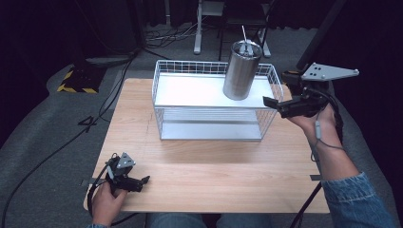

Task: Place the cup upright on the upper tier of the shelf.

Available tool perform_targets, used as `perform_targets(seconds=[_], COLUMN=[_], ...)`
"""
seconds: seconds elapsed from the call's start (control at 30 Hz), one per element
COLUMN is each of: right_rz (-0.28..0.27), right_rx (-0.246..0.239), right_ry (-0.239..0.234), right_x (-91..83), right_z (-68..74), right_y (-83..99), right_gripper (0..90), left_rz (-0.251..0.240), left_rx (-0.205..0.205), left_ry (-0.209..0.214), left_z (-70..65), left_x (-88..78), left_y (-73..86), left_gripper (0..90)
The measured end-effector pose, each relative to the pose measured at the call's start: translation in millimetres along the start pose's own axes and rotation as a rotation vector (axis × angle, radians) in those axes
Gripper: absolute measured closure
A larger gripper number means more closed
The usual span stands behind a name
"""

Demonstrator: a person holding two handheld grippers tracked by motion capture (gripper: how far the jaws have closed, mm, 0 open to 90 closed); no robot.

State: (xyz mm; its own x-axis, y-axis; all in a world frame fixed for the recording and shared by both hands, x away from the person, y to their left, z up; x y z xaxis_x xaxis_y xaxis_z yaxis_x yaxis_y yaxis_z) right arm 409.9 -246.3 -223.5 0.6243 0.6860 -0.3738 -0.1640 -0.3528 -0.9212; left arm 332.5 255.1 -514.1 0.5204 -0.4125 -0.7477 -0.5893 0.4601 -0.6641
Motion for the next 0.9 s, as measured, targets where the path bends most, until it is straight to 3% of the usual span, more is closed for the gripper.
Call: perform_targets(seconds=[0.5,0.9], right_rz=[0.049,0.107], right_rx=[-0.006,0.035], right_ry=[0.008,0.014], right_x=[-17.4,-10.8], right_z=[22.2,37.4], right_y=[42.8,92.9], right_gripper=[0.0,0.0], left_rz=[0.001,0.0], left_rx=[0.001,0.005], left_ry=[0.0,-0.004], left_z=[1.5,1.5], left_x=[2.4,2.3], left_y=[-2.9,-2.8], left_gripper=[0.3,0.4])
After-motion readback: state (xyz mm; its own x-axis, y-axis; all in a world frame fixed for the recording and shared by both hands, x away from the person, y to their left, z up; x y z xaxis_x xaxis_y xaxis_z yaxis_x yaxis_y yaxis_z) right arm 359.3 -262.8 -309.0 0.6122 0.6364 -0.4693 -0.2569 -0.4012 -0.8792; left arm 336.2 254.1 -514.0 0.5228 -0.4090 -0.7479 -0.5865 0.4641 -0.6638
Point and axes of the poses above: each handheld gripper's, and its own axes: x roughly forward along the jaws, y roughly out of its underside, z roughly to its left, the point moved 1 cm from there along x, roughly forward along the jaws, and after that the axes turned 1 degree about -y, right-handed, at the moved point
